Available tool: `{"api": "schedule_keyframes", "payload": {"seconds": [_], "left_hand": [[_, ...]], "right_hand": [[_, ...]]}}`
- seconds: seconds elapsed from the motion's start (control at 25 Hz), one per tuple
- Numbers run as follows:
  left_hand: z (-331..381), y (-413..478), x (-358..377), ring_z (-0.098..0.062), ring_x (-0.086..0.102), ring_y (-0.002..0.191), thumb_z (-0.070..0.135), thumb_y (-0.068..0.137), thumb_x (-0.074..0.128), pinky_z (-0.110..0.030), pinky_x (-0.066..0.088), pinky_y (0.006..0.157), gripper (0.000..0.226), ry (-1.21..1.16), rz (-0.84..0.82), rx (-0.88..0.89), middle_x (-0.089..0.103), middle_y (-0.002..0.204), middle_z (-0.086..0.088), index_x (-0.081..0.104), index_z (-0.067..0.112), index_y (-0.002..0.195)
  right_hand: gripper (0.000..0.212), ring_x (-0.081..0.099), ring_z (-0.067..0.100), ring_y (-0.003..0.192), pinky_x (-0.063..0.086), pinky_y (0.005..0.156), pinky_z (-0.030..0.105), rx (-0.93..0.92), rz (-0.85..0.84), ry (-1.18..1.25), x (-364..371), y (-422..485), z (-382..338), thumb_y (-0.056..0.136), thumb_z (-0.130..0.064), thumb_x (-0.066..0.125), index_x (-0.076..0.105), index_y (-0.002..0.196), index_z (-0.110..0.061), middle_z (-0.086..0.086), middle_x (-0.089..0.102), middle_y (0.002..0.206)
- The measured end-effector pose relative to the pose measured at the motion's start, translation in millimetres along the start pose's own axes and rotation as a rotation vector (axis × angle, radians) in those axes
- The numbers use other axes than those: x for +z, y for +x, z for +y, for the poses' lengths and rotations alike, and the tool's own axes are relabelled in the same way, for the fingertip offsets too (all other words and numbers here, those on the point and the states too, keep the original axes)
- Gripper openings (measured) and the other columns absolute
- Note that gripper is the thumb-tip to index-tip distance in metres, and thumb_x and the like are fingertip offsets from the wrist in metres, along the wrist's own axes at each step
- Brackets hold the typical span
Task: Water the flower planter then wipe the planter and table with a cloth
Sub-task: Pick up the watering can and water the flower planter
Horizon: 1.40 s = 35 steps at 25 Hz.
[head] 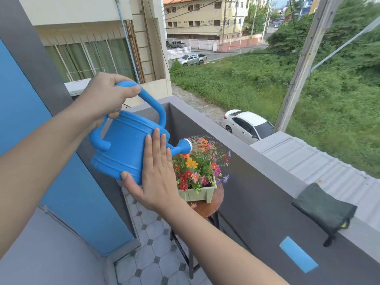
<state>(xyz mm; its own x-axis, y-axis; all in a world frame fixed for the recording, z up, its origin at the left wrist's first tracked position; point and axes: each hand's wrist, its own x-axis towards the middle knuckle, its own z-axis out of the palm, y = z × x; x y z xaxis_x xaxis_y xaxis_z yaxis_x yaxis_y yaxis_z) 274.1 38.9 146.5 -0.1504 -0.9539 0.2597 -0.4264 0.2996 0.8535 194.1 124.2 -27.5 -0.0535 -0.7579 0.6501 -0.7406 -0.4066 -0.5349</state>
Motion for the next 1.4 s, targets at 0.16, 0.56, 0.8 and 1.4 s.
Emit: {"api": "schedule_keyframes", "payload": {"seconds": [0.16, 0.56, 0.8, 1.4], "left_hand": [[4.0, 1.4, 0.4, -0.011, 0.021, 0.035, 0.023, 0.087, 0.065, -0.015, 0.021, 0.035, 0.020, 0.054, -0.033, -0.013, 0.027, 0.051, -0.001, 0.067, 0.009, 0.102], [7.9, -9.9, 6.9, -0.006, 0.020, 0.034, 0.019, 0.089, 0.063, -0.015, 0.018, 0.034, 0.014, -0.015, -0.135, -0.051, 0.027, 0.036, 0.012, 0.066, 0.009, 0.098], [-22.1, -20.8, 3.4, -0.005, 0.022, 0.033, 0.022, 0.089, 0.063, -0.014, 0.020, 0.034, 0.012, -0.076, 0.123, -0.041, 0.028, 0.055, -0.001, 0.065, 0.015, 0.098], [-108.6, -103.3, 42.6, -0.006, 0.025, 0.034, 0.019, 0.092, 0.057, -0.017, 0.022, 0.036, 0.014, -0.475, 0.583, -0.030, 0.034, 0.042, 0.013, 0.058, 0.032, 0.085]], "right_hand": [[0.084, -0.015, 0.020, 0.147, -0.004, 0.119, 0.039, 0.024, -0.025, -0.012, -2.6, -3.8, -7.1, 0.086, -0.057, 0.035, 0.000, 0.150, -0.014, 0.004, -0.014, 0.156], [0.087, -0.015, 0.023, 0.147, -0.006, 0.119, 0.038, 0.041, 0.053, -0.012, -3.0, -19.0, -11.8, 0.086, -0.057, 0.036, -0.009, 0.150, -0.018, 0.000, -0.027, 0.156], [0.080, -0.017, 0.016, 0.146, -0.009, 0.117, 0.034, 0.031, -0.105, 0.023, -5.5, -16.4, 5.1, 0.087, -0.054, 0.037, 0.000, 0.150, -0.020, 0.001, -0.014, 0.157], [0.078, -0.020, 0.010, 0.145, -0.013, 0.116, 0.025, 0.110, -0.214, 0.087, 17.3, -39.9, 30.6, 0.093, -0.059, 0.019, -0.015, 0.145, -0.013, 0.000, -0.019, 0.155]]}}
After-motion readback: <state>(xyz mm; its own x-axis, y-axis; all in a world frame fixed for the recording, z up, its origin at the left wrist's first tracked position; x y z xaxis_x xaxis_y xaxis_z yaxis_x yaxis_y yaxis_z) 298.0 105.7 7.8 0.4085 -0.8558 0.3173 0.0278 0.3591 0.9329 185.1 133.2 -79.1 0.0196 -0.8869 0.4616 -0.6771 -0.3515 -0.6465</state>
